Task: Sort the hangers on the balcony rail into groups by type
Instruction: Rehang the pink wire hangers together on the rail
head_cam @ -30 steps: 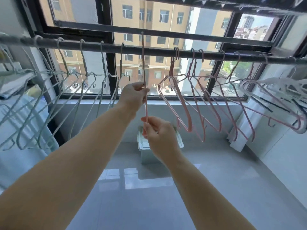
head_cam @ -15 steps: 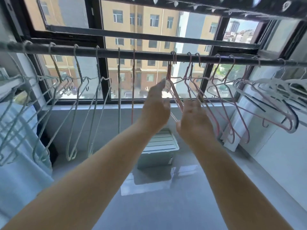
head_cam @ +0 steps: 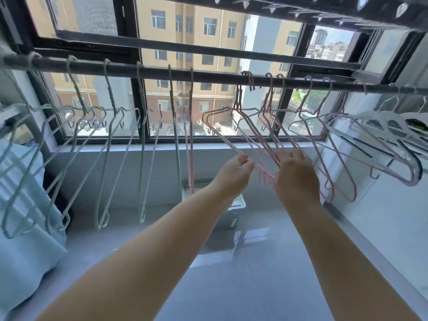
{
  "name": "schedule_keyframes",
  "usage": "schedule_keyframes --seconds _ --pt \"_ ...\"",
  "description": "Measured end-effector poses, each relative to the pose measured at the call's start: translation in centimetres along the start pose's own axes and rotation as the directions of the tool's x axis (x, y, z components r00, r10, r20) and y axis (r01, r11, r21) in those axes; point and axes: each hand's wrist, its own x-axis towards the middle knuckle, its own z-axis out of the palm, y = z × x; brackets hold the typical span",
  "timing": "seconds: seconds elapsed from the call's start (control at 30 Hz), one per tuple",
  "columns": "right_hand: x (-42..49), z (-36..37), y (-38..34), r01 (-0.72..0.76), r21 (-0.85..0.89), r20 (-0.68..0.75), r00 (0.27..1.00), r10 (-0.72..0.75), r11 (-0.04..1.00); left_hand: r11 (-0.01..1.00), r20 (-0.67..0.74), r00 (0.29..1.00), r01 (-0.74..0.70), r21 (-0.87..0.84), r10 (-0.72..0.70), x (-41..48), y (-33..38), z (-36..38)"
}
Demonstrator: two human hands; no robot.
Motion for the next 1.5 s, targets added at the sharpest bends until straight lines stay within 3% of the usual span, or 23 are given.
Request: schedule_keyframes --seconds 0.2,0.33,0.47,0.53,0.7,0.8,0.97,1.1,1.2,1.33,1.5 --pt "0.0 0.7 0.1 0.026 0.074 -0.012 1.000 -0.025 0.997 1.000 0.020 1.000 0.016 -0.022 -0.015 -0.3 -1.1 -0.5" --pt "0.3 -1.0 -1.6 0.052 0.264 -0.029 0.999 -0.046 0.963 0.999 0.013 0.999 0.040 -0.022 -0.040 -0.4 -1.8 -1.1" --pt "1.9 -2.6 -4.6 0.197 0.361 -0.215 0.969 -0.124 0.912 0.999 0.010 0.999 0.046 -0.017 -0.045 -1.0 -3.2 -1.7" --pt "3.6 -2.5 -6.2 0.203 0.356 -0.228 0.965 -0.126 0.912 0.999 0.002 1.000 0.029 0.022 -0.029 -1.5 -4.3 -2.0" --pt "4.7 1.1 -9.5 0.090 0.356 0.085 0.988 -0.128 0.930 0.983 -0.014 1.000 0.000 0.184 0.003 -1.7 -7.2 -3.9" --pt "1.5 4.9 -8.6 -0.012 0.466 0.193 0.977 -0.088 0.885 0.974 -0.034 0.999 0.010 0.228 -0.003 -1.5 -8.6 -4.7" --pt "-7.2 7.6 -2.1 -0.121 0.750 0.284 0.947 -0.152 0.650 0.935 -0.078 0.997 0.020 0.354 0.008 -1.8 -10.9 -5.6" --pt "-9.6 6.0 5.1 -0.213 0.822 0.377 0.899 -0.224 0.528 0.857 -0.213 0.969 0.216 0.468 -0.129 -0.8 -11.6 -7.5" --pt "-9.1 4.6 9.3 -0.262 0.817 0.445 0.853 -0.272 0.513 0.771 -0.179 0.956 0.294 0.565 -0.233 -0.2 -12.2 -8.7" --pt "-7.4 5.0 12.4 -0.289 0.804 0.458 0.858 -0.232 0.520 0.901 -0.056 0.984 0.179 0.396 -0.171 -0.9 -12.7 -8.1" --pt "-5.8 9.1 13.6 -0.244 0.742 0.387 0.917 -0.101 0.625 0.933 -0.159 0.978 0.182 0.311 -0.138 -1.5 -12.9 -6.7"
